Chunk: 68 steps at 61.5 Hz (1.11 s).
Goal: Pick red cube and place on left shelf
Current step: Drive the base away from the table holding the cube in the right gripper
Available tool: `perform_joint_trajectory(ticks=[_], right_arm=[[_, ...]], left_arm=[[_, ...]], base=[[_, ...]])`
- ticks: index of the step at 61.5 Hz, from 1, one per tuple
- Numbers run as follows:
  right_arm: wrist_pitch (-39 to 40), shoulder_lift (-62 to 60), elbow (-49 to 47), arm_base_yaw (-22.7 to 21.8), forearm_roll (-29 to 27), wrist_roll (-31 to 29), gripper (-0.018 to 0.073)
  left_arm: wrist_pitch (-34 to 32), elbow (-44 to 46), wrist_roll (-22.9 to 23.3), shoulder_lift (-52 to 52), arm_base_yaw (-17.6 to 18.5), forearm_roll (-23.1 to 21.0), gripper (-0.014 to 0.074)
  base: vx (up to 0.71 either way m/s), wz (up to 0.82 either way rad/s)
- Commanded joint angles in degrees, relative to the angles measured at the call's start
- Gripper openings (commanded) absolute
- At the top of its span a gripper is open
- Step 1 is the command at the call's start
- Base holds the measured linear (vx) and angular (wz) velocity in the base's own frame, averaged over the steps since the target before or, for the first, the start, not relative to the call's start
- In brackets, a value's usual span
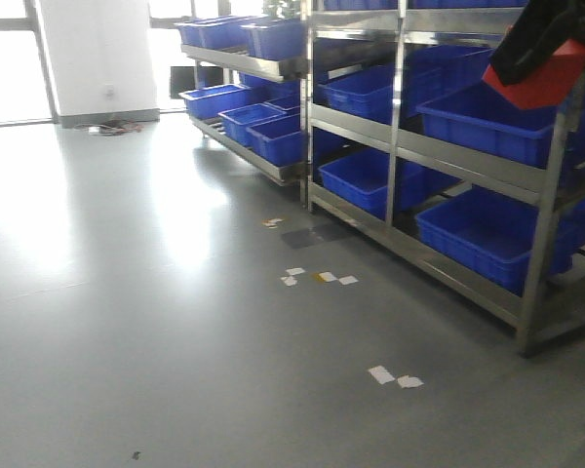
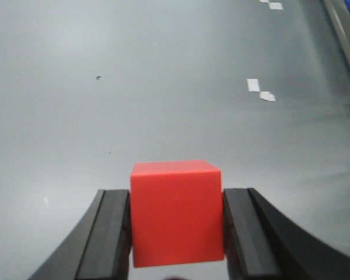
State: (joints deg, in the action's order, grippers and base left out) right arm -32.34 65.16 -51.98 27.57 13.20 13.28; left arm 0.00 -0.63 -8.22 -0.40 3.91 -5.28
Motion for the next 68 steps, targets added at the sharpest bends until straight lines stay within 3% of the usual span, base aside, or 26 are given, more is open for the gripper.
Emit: perform_joint_trajectory(ticks=[1,45,68], right_arm=[[3.57,-1.07,-2.00,-0.01,0.82,-0.24,0.0059],[3.57,-1.07,-2.00,-0.01,0.82,-0.24,0.0059],[3.57,-1.07,-2.00,-0.01,0.82,-0.24,0.0059]], left_arm=[[-4.78,-1.26,-0.08,0.40,0.19,-0.32,0.0106],[-4.78,-1.26,-0.08,0.40,0.19,-0.32,0.0106],[-4.78,-1.26,-0.08,0.40,0.19,-0.32,0.0106]], base=[[-0.15,0.67],[-0.10,0.37],[0.07,0.04]])
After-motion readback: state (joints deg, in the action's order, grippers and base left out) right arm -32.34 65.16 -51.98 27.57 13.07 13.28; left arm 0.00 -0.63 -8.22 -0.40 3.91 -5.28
